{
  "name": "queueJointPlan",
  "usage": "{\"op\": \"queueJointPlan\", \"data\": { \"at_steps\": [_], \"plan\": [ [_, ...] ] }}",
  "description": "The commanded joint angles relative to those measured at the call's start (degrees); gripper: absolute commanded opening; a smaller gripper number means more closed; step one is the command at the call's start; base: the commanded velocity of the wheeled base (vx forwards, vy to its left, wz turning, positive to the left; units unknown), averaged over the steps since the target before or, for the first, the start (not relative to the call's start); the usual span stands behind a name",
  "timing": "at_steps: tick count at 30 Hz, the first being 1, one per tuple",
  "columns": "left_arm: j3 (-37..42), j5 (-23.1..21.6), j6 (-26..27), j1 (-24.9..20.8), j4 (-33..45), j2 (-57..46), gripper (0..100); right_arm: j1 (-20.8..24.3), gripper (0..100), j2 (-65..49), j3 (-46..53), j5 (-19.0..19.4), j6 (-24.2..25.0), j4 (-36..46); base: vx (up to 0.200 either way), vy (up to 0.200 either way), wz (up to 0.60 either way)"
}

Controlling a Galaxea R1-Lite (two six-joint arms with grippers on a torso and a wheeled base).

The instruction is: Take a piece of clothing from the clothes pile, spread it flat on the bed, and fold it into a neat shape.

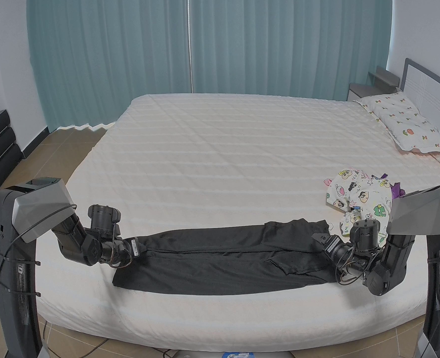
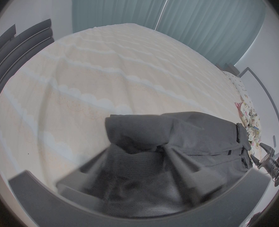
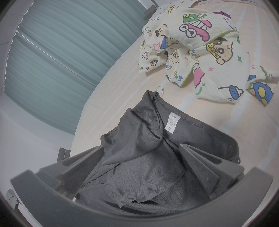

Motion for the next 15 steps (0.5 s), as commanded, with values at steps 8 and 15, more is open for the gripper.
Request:
{"op": "queueJointPlan", "data": {
  "at_steps": [8, 15],
  "plan": [
    [0.9, 0.5, 0.1, 0.3, -0.2, 0.0, 0, -0.1, 100, 0.1, 0.0, 0.0, 0.0, 0.0, 0.0, 0.0, 0.0],
    [2.1, 1.2, 0.2, 0.2, -0.7, -0.2, 0, -0.1, 100, 0.0, 0.0, 0.0, 0.0, 0.0, 0.0, 0.0, 0.0]
  ]
}}
